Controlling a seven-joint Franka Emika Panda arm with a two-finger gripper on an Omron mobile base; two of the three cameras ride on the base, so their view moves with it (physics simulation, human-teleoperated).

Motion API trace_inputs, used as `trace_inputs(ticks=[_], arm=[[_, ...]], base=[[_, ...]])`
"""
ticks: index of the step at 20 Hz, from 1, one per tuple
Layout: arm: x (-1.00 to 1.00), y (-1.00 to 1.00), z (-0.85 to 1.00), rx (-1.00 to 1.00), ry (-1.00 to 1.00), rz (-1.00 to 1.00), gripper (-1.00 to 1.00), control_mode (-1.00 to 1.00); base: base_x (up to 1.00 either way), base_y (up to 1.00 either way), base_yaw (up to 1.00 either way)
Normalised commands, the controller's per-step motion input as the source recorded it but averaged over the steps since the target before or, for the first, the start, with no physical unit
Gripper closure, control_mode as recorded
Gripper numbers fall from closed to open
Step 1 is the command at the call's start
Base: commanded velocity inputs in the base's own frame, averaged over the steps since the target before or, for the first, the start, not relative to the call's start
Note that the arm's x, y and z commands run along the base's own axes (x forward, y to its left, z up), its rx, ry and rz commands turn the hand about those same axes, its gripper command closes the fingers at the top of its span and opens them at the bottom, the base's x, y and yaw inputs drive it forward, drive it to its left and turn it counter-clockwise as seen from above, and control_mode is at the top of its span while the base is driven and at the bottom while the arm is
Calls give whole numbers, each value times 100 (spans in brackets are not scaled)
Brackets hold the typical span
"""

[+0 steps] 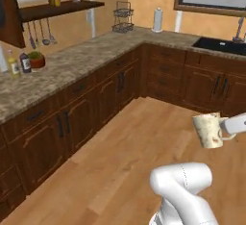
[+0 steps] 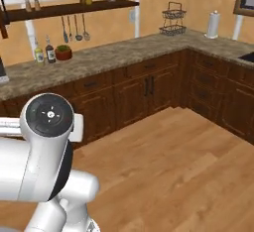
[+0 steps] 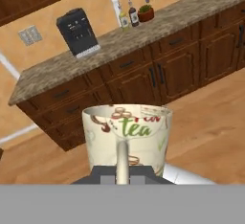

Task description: Gather all objects into one cabinet and sort the glasses and bowls to opposite sides.

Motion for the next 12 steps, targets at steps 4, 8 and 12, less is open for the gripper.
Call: trace_inputs(ticks=[4, 8, 12], arm=[[0, 0, 0, 0, 0, 0, 100, 100], [0, 0, 0, 0, 0, 0, 100, 100], [0, 0, 0, 0, 0, 0, 100, 100]], base=[[0, -57, -73], [0, -51, -71], [0, -42, -59]])
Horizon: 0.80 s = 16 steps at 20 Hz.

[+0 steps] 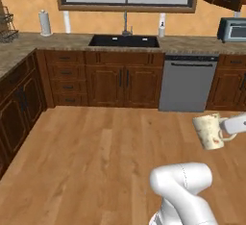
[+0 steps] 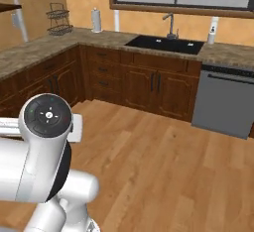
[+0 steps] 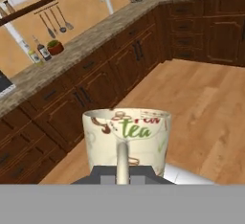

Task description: Gather all objects into one cabinet and sort the glasses and bowls to opposite sides.

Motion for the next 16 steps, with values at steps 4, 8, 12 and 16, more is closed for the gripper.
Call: trace_inputs(ticks=[4, 8, 12, 16], arm=[[0, 0, 0, 0, 0, 0, 100, 100], [0, 0, 0, 0, 0, 0, 100, 100], [0, 0, 0, 0, 0, 0, 100, 100], [0, 0, 0, 0, 0, 0, 100, 100]], base=[[8, -40, -29], [41, -92, -5], [67, -100, 0], [67, -100, 0]])
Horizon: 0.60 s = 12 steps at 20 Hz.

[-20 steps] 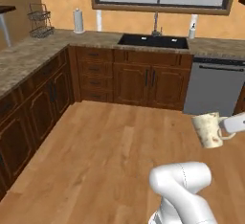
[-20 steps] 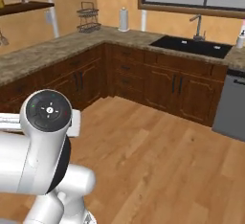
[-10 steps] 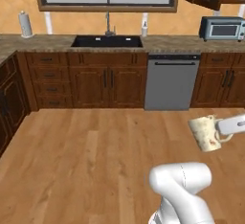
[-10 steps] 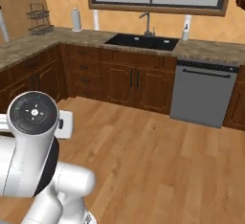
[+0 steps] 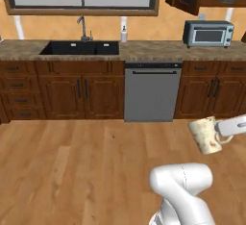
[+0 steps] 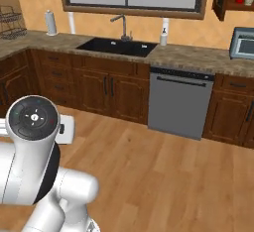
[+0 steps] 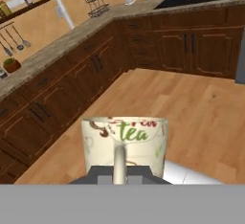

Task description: Gather all objects into one cabinet and sort the glasses and bowls to opposite sides.

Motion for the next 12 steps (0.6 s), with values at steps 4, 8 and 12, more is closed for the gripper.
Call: trace_inputs(ticks=[4, 8, 12], arm=[[0, 0, 0, 0, 0, 0, 100, 100], [0, 0, 0, 0, 0, 0, 100, 100], [0, 0, 0, 0, 0, 0, 100, 100]], base=[[45, -100, -1], [13, -100, -19], [0, -100, -31]])
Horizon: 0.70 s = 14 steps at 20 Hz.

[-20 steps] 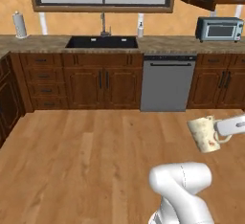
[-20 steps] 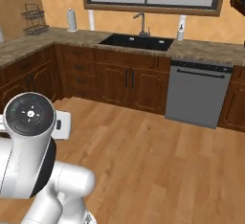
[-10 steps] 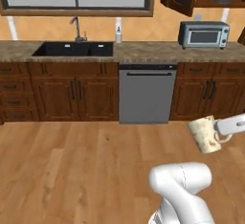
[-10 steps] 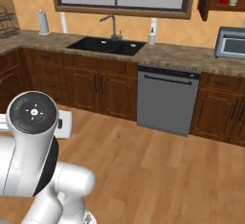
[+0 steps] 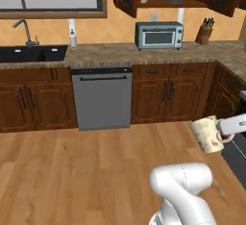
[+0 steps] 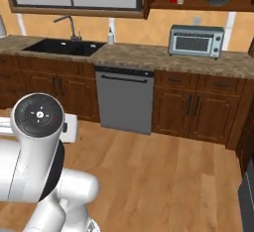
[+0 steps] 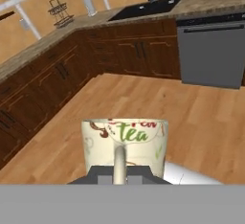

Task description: Gather all objects into one cabinet and sort the glasses and bowls to opposite sides.

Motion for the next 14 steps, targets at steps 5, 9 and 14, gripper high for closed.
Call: trace_inputs(ticks=[5, 9, 14], arm=[[0, 0, 0, 0, 0, 0, 100, 100], [0, 0, 0, 0, 0, 0, 100, 100], [0, 0, 0, 0, 0, 0, 100, 100]], base=[[4, -95, -37], [8, -26, -49], [11, 11, -50]])
